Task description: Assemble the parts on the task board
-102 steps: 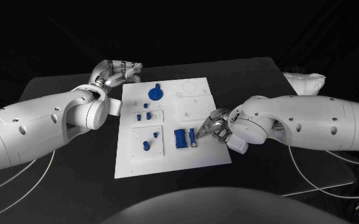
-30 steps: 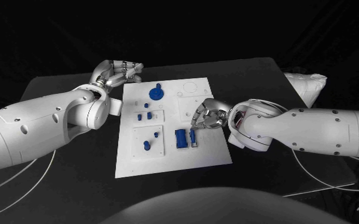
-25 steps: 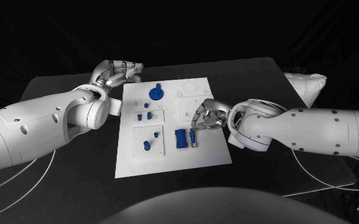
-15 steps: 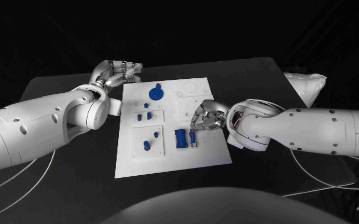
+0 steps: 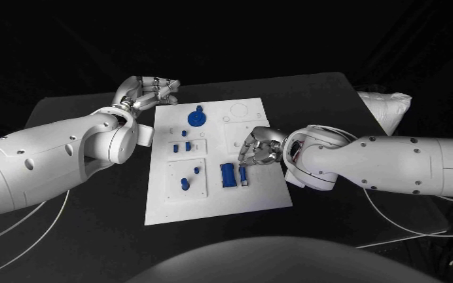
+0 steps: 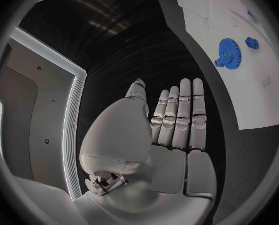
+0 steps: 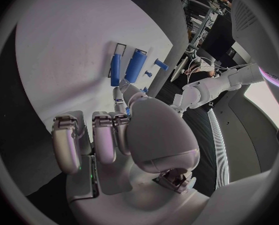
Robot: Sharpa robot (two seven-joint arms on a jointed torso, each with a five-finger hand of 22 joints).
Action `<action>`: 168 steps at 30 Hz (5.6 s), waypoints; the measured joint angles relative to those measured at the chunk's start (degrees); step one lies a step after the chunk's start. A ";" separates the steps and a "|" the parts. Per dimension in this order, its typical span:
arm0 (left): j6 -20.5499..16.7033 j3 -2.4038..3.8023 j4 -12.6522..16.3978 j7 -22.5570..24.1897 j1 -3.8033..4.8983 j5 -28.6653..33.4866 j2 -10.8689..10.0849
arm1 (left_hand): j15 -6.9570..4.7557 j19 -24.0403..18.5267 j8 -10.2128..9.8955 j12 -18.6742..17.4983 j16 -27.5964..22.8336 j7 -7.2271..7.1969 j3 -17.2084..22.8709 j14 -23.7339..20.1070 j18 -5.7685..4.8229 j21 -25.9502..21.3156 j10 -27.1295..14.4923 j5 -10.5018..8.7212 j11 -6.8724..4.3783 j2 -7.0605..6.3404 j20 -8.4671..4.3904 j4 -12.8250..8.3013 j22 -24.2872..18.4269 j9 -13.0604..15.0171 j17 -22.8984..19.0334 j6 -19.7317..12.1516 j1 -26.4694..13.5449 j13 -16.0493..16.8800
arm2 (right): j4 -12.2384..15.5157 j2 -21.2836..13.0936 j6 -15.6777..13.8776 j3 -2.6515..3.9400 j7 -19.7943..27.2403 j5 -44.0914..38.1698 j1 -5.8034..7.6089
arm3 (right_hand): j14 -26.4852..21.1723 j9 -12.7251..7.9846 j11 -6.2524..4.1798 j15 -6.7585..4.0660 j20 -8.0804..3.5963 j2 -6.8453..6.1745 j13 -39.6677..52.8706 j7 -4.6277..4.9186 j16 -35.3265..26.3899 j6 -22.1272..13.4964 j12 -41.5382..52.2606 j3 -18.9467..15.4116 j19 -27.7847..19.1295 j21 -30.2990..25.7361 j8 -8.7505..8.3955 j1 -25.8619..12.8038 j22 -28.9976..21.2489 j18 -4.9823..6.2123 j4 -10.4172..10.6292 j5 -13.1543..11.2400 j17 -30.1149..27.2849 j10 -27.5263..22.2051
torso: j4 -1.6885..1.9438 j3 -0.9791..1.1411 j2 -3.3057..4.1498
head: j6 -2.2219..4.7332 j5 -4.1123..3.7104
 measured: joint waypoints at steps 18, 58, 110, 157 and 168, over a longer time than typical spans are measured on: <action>0.00 0.00 -0.01 -0.05 0.00 -0.01 0.01 | 0.00 0.00 0.00 0.00 0.00 0.00 0.00 0.00 0.00 0.00 0.00 0.39 0.00 0.00 0.00 0.00 -0.08 0.00 0.01 0.00 0.00 0.00 | -0.43 0.46 1.08 0.04 -1.66 -1.22 0.01 | 0.00 -0.31 -0.01 0.00 0.00 0.18 0.10 0.04 0.00 0.45 -0.10 0.16 0.00 0.00 -0.45 0.18 -0.01 0.00 -0.16 0.23 -0.01 0.01 | 0.00 -0.01 0.01 | 0.00 -0.10; -0.01 0.00 0.07 -0.11 0.00 -0.03 -0.02 | 0.00 0.00 0.00 0.00 0.00 0.00 0.00 0.00 -0.01 0.00 0.00 0.39 0.00 0.00 0.00 0.00 -0.06 0.03 0.01 0.00 0.00 0.00 | 0.66 -1.42 -2.76 0.00 -1.94 -1.48 -0.02 | 0.00 -3.41 0.34 0.00 0.01 -0.83 -0.52 1.35 0.00 -0.76 -0.66 -1.78 0.00 0.00 -5.89 -1.67 0.02 0.00 1.45 -0.04 -0.03 0.14 | 0.00 -0.02 0.00 | 0.00 -0.02; 0.00 0.00 -0.11 -0.13 -0.11 -0.04 0.05 | 0.00 0.20 0.00 0.00 0.00 0.00 -0.16 0.00 0.00 0.00 0.00 0.39 0.00 0.00 0.20 -0.16 -0.17 0.01 -0.08 0.00 0.00 0.00 | 3.35 -5.09 9.65 -0.01 -18.50 -23.97 1.05 | -0.01 5.21 1.73 1.23 1.05 -2.92 -0.11 2.07 0.00 -2.17 -0.52 -5.51 0.01 0.00 1.94 -11.56 -0.01 0.01 6.46 5.77 0.00 0.12 | 0.03 -0.02 0.02 | 0.00 -0.44; 0.00 0.00 0.07 -0.16 -0.12 -0.05 -0.22 | 0.00 0.20 0.00 0.00 0.00 0.00 -0.16 0.00 0.00 0.00 0.00 0.39 0.00 0.00 0.20 -0.16 -0.16 0.01 -0.06 0.00 0.00 0.00 | 0.76 -0.86 11.81 0.33 -18.83 -25.22 0.29 | -0.01 9.57 1.73 1.23 1.04 -2.48 -0.13 2.10 0.00 -4.13 -0.52 0.42 0.01 0.00 4.62 -3.97 0.01 0.01 -1.72 9.33 -0.03 0.12 | 0.00 0.00 0.02 | 0.00 -0.44; 0.00 0.00 0.07 -0.16 -0.12 -0.05 -0.28 | 0.00 0.20 0.00 0.00 0.00 0.00 -0.16 0.00 0.00 0.00 0.00 0.39 0.00 0.00 0.20 -0.16 -0.16 0.01 -0.06 0.00 0.00 0.00 | 1.41 -1.19 12.25 0.36 -18.83 -25.99 0.24 | -0.01 7.44 1.73 1.65 1.46 -2.39 -0.13 2.31 0.00 -1.88 -0.52 3.23 0.01 0.00 1.44 -2.71 0.01 0.01 -3.76 10.88 -0.03 0.12 | 0.01 0.00 0.01 | 0.00 -0.41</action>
